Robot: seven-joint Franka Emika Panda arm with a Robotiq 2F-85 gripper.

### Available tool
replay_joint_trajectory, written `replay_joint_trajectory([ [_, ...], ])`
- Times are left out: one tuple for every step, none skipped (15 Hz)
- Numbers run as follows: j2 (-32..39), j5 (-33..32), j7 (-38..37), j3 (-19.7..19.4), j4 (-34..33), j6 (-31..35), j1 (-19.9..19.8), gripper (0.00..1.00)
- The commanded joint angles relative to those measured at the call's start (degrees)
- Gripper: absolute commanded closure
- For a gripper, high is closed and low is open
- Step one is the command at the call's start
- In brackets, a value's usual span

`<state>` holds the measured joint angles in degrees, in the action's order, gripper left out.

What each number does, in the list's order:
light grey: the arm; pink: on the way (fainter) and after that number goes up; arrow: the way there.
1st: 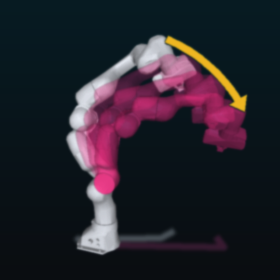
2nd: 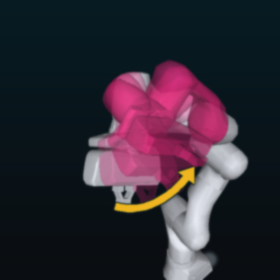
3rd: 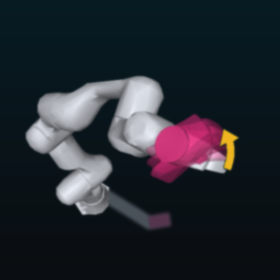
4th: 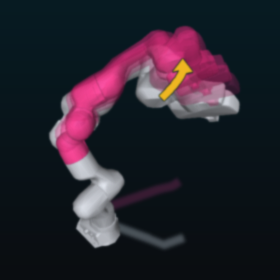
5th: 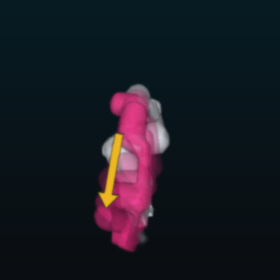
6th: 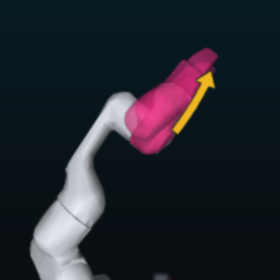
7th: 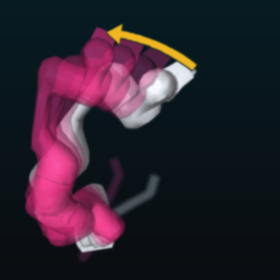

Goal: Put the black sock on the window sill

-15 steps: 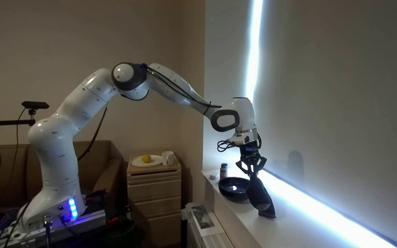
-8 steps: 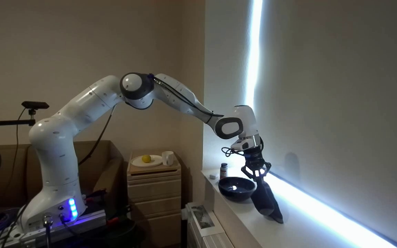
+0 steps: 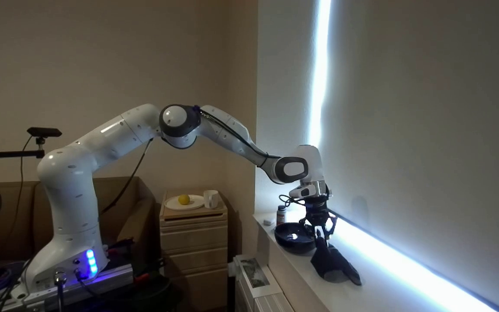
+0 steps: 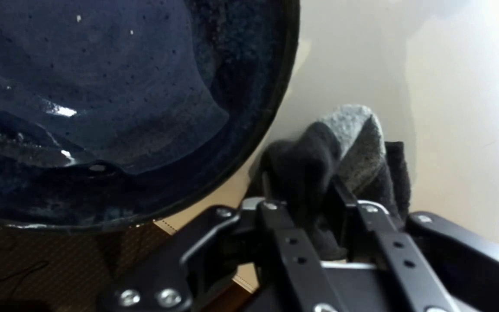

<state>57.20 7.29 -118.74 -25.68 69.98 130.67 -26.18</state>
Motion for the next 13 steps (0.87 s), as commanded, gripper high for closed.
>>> replay_joint_trajectory([
  [2.4,-1.2,-2.9,0.2,-5.5,-6.8,-1.9,0.37],
  [2.4,-0.9,-2.7,0.8,-6.3,-8.1,-2.8,0.29],
  [1.9,0.0,-1.9,1.7,-7.0,-9.5,-4.0,0.23],
  [1.5,0.8,-1.2,2.4,-7.7,-10.4,-5.1,0.15],
  [0.5,2.1,0.2,3.7,-8.2,-11.3,-6.8,0.09],
  [-0.8,4.2,2.8,3.9,-7.7,-11.5,-7.8,0.02],
  [-1.8,5.8,5.4,5.0,-8.0,-11.9,-9.3,0.0],
  [-3.8,7.0,10.2,6.1,-7.5,-12.9,-10.5,0.0],
  [-5.4,7.7,13.8,6.5,-6.6,-12.6,-11.1,0.0],
  [-7.6,8.1,17.7,6.8,-5.3,-12.9,-11.5,0.0],
  [-10.3,8.1,21.3,7.0,-3.1,-12.2,-11.4,0.0],
  [-4.7,7.0,15.3,4.9,-7.6,-11.4,-10.6,0.0],
  [-6.4,7.1,17.7,5.3,-7.2,-11.8,-11.0,0.0],
])
